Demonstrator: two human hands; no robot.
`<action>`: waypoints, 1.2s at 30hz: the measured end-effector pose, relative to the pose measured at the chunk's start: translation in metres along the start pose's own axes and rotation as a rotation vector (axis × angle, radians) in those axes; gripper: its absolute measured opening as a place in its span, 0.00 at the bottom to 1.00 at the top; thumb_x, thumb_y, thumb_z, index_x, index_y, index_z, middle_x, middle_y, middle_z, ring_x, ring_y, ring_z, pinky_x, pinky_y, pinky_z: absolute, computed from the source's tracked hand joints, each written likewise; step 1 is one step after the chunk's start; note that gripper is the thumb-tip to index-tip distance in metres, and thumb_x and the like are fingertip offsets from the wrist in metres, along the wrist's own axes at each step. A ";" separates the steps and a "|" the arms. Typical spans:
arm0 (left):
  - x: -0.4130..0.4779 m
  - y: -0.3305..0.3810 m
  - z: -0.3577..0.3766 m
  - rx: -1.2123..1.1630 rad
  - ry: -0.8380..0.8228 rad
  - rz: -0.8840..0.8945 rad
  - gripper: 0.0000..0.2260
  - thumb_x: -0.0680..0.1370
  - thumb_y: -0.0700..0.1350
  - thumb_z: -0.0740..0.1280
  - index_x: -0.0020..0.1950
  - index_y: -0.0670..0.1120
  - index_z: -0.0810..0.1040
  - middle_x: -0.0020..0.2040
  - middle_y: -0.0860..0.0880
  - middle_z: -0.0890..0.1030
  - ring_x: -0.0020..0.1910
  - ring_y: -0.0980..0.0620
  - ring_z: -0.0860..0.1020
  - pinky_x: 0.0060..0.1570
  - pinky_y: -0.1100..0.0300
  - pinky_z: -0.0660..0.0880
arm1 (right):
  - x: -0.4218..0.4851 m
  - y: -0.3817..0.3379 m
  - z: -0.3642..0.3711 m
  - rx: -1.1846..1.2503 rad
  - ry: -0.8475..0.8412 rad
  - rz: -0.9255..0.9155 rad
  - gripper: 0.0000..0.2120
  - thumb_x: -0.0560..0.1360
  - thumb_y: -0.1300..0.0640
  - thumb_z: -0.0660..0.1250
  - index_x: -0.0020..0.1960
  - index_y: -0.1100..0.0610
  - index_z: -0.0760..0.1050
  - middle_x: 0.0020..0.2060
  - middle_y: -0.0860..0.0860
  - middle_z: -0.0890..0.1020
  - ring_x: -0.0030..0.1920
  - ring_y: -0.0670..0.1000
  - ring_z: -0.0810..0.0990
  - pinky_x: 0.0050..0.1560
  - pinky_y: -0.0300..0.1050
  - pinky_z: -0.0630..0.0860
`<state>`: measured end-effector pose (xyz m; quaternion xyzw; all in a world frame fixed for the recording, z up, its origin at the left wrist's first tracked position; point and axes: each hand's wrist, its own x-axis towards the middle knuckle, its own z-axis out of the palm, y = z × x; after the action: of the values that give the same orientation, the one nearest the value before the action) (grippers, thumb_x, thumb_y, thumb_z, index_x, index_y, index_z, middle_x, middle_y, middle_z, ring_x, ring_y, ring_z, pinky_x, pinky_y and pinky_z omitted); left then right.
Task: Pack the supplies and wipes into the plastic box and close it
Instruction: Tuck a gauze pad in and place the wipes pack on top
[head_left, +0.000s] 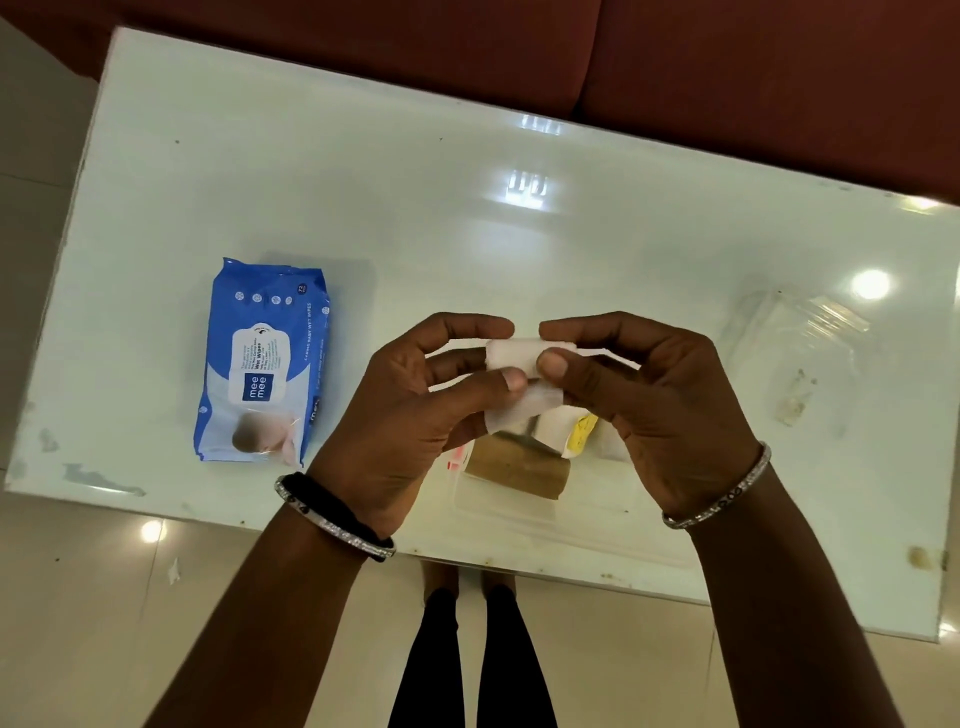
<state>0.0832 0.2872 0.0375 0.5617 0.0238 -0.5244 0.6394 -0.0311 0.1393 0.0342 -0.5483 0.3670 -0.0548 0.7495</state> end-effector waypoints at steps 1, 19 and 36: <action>0.000 0.000 0.001 -0.037 0.002 -0.034 0.18 0.65 0.44 0.73 0.55 0.48 0.80 0.49 0.45 0.87 0.49 0.47 0.85 0.42 0.60 0.81 | 0.000 0.000 -0.001 -0.004 -0.005 -0.012 0.18 0.61 0.54 0.79 0.50 0.58 0.85 0.44 0.60 0.87 0.47 0.68 0.84 0.52 0.57 0.82; 0.003 -0.011 0.009 0.054 0.024 -0.023 0.15 0.65 0.44 0.74 0.51 0.48 0.83 0.48 0.47 0.86 0.48 0.49 0.85 0.41 0.58 0.82 | -0.004 0.009 -0.009 -0.016 -0.007 0.060 0.14 0.67 0.56 0.75 0.50 0.60 0.84 0.44 0.58 0.87 0.43 0.61 0.86 0.44 0.52 0.84; 0.003 -0.017 0.007 0.040 0.062 -0.063 0.17 0.64 0.44 0.74 0.53 0.46 0.83 0.49 0.45 0.86 0.48 0.48 0.85 0.40 0.59 0.82 | -0.006 0.015 -0.008 0.016 -0.016 0.155 0.19 0.65 0.51 0.75 0.53 0.60 0.84 0.49 0.66 0.83 0.41 0.69 0.80 0.45 0.61 0.82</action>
<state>0.0691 0.2834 0.0265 0.5894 0.0509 -0.5269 0.6102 -0.0452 0.1415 0.0224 -0.5127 0.4018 0.0052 0.7587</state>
